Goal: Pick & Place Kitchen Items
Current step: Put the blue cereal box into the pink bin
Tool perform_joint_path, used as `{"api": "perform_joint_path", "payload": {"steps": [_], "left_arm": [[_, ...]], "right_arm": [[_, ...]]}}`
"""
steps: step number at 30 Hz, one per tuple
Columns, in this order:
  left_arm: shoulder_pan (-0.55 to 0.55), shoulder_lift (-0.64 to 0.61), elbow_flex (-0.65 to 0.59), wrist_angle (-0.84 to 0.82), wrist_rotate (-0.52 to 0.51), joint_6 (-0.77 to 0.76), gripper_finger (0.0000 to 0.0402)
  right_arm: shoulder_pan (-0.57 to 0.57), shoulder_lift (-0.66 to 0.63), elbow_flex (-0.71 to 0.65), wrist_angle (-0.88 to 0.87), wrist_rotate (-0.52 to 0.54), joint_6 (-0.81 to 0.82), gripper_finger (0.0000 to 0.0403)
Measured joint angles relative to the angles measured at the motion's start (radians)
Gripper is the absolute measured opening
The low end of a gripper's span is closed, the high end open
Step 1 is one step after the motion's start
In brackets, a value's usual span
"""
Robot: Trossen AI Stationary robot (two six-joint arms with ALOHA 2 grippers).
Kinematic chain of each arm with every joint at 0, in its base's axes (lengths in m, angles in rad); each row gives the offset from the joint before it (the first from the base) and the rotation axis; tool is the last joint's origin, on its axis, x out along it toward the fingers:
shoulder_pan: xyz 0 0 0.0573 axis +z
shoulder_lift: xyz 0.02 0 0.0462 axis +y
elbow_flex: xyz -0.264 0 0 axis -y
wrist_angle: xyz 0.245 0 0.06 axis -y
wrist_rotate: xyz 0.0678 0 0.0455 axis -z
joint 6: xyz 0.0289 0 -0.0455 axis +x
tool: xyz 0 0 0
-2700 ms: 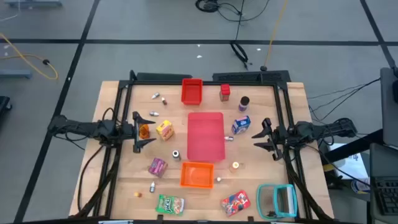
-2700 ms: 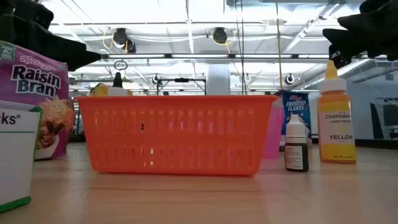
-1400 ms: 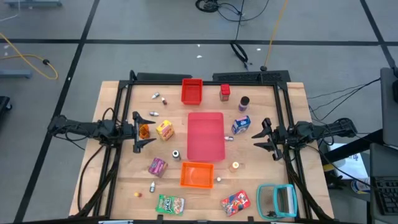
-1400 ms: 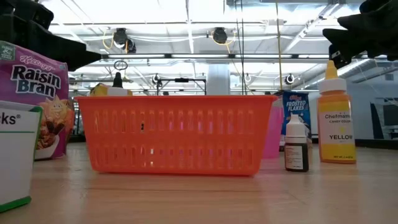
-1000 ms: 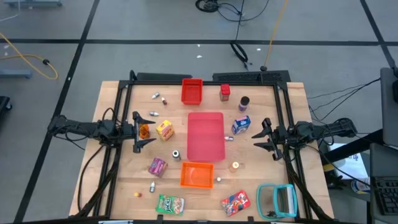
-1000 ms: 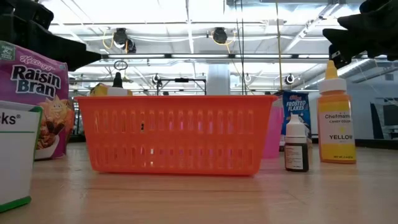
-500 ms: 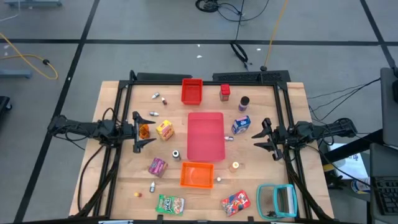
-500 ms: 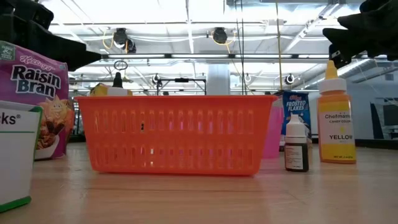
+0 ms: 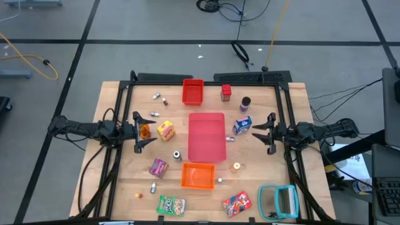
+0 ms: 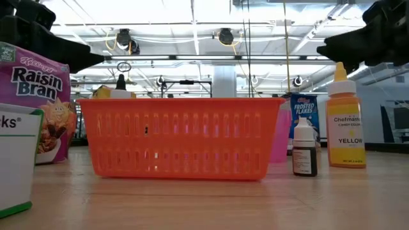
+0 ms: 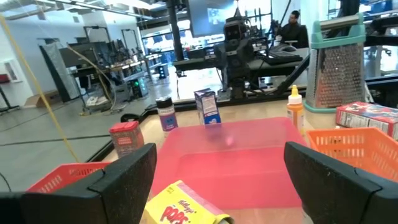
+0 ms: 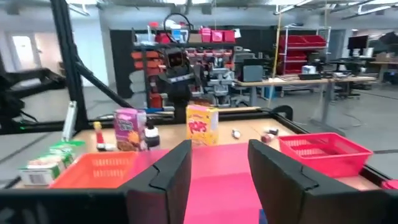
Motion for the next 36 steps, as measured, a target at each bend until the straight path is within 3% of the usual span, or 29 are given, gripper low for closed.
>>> {"api": "perform_joint_path", "payload": {"steps": [12, 16, 26, 31, 36], "left_arm": [[0.000, 0.000, 0.000, -0.001, 0.026, 0.000, 0.0351], [0.000, 0.000, 0.000, -0.002, 0.026, 0.000, 0.0351], [0.000, 0.000, 0.000, -0.001, 0.025, 0.000, 0.0351], [0.000, 0.000, 0.000, -0.001, 0.026, 0.000, 0.0351], [0.000, 0.000, 0.000, -0.001, 0.026, -0.001, 0.0351]], "right_arm": [[-0.001, 0.191, 0.088, -0.001, 0.302, -0.027, 0.0272], [-0.002, 0.255, 0.093, -0.005, 0.325, -0.027, 0.0298], [-0.002, 0.345, 0.094, -0.002, 0.333, -0.018, 0.0310], [-0.003, 0.356, 0.095, -0.004, 0.413, -0.024, 0.0311], [-0.014, 0.361, 0.096, -0.041, 0.424, 0.009, 0.0307]]}}
